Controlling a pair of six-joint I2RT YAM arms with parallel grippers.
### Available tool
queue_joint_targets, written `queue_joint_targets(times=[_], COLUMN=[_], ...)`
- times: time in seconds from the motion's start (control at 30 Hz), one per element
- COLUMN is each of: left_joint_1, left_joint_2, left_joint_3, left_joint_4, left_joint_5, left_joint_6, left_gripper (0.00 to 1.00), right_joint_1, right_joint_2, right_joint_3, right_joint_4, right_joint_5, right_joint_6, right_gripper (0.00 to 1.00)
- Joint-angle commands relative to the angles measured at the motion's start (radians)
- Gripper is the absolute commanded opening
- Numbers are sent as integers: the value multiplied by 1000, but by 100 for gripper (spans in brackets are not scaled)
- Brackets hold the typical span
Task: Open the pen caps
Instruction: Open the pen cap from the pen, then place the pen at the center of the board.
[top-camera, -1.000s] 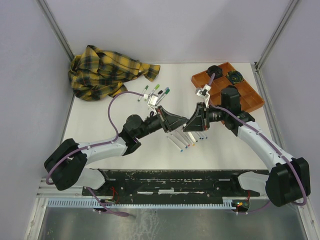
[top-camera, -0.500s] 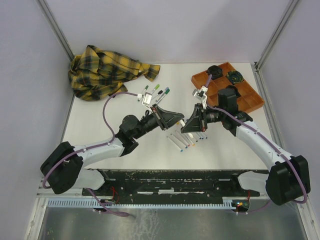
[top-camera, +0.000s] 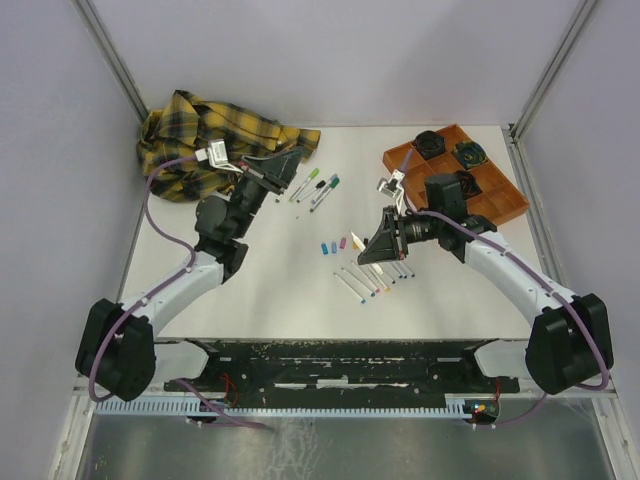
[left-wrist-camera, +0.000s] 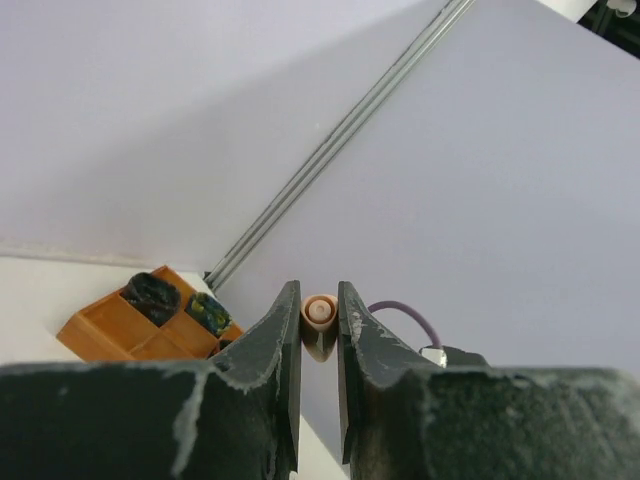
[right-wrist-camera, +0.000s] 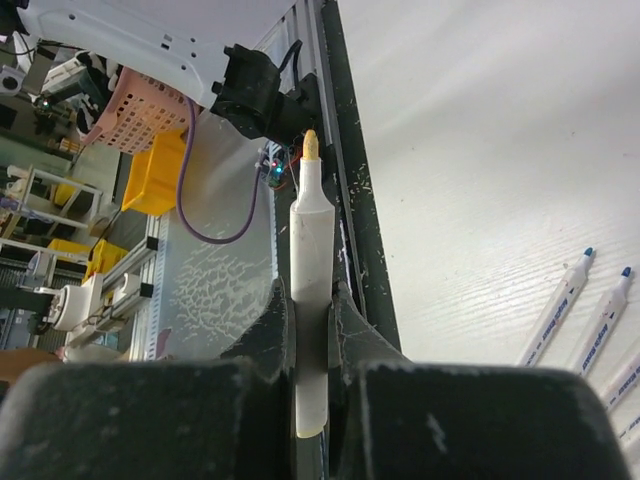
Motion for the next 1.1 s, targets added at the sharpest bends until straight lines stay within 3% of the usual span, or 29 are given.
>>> queue_joint_targets(times=[0.0,0.23,0.43,0.6,0.83,1.07], left_joint_1=[22,42,47,46,45,46], left_joint_2=[-67,-197,-301,-350,-388,-435], left_joint_3=[-18,-202,-338,-398,-464,-501], left_joint_4=[10,-202,-472,-668,-739,-748], left_joint_5=[-48,-62,-157,-236,-227,-224], left_joint_6=[30,50,48,17,-38,-55], left_gripper=[3,3,3,3,3,3], right_joint_1=[11,91,303,472,611,634], right_joint_2=[-4,-1,37,173,289,374], right_joint_3=[-13,-65,-44,57,127,151], right_joint_4=[12,36,-35,-153,-181,-198], right_joint_5=[63,300,701,990,1252,1386], right_joint_6=[26,59,62,98,117,128], right_gripper=[0,0,0,0,4,7])
